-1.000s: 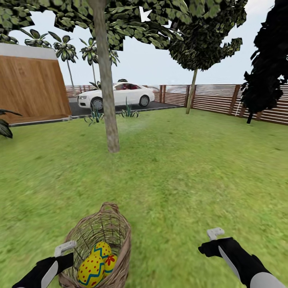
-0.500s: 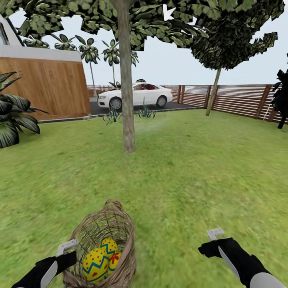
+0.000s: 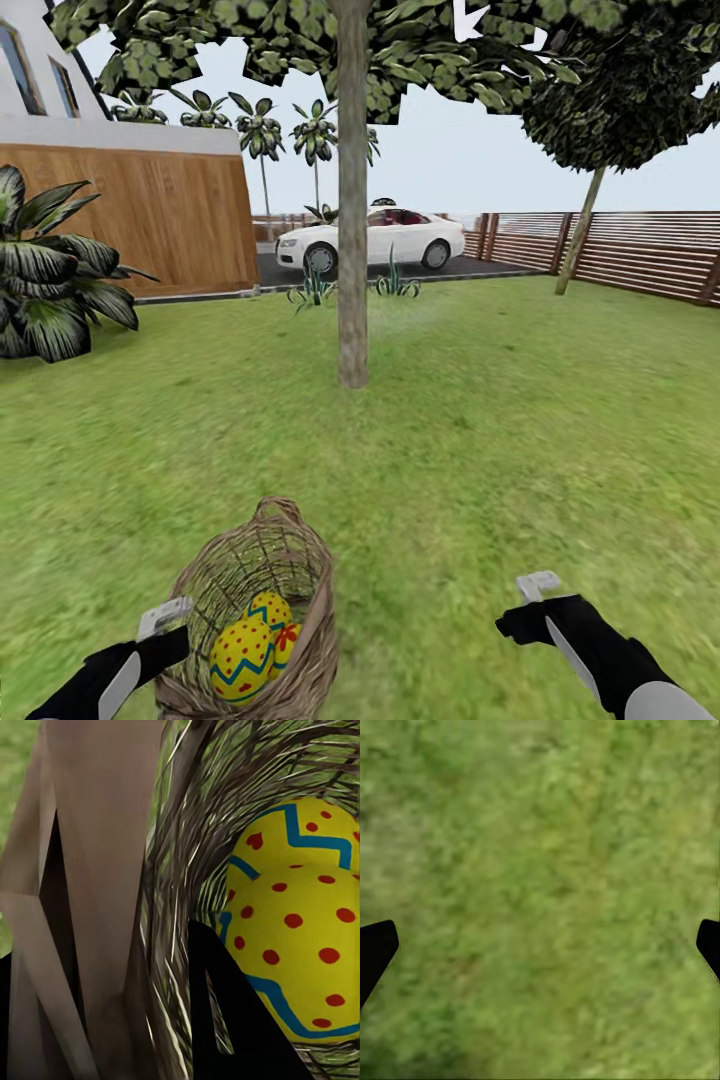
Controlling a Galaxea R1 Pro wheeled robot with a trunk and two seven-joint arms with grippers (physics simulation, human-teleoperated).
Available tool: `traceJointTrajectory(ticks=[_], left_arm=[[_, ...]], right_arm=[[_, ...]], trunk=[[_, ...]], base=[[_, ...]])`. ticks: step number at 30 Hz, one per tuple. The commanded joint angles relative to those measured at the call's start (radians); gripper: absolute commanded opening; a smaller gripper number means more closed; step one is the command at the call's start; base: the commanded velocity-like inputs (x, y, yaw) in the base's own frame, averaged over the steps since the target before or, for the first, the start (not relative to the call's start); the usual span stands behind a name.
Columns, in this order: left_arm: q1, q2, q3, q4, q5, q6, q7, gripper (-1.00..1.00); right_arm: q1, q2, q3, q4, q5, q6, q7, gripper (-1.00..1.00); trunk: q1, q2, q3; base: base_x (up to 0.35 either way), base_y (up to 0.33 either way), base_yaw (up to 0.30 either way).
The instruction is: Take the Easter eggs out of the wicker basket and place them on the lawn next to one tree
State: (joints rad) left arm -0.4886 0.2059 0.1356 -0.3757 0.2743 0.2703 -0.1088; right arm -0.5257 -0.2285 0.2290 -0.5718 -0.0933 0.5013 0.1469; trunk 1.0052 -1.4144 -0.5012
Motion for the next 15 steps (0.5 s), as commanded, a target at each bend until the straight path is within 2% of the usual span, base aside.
traceJointTrajectory(ticks=[1,15], left_arm=[[-0.001,-0.002,0.009,-0.002,0.009,0.008,-0.006,-1.0],[-0.001,-0.003,0.007,0.004,0.008,0.01,-0.012,-1.0]], right_arm=[[0.0,-0.002,0.007,-0.002,-0.01,0.006,-0.003,1.0],[-0.001,-0.005,0.004,0.009,-0.01,0.006,-0.002,1.0]], trunk=[[0.001,-0.001,-0.001],[0.001,-0.001,-0.001]], base=[[0.338,0.078,0.182],[0.338,0.078,0.178]])
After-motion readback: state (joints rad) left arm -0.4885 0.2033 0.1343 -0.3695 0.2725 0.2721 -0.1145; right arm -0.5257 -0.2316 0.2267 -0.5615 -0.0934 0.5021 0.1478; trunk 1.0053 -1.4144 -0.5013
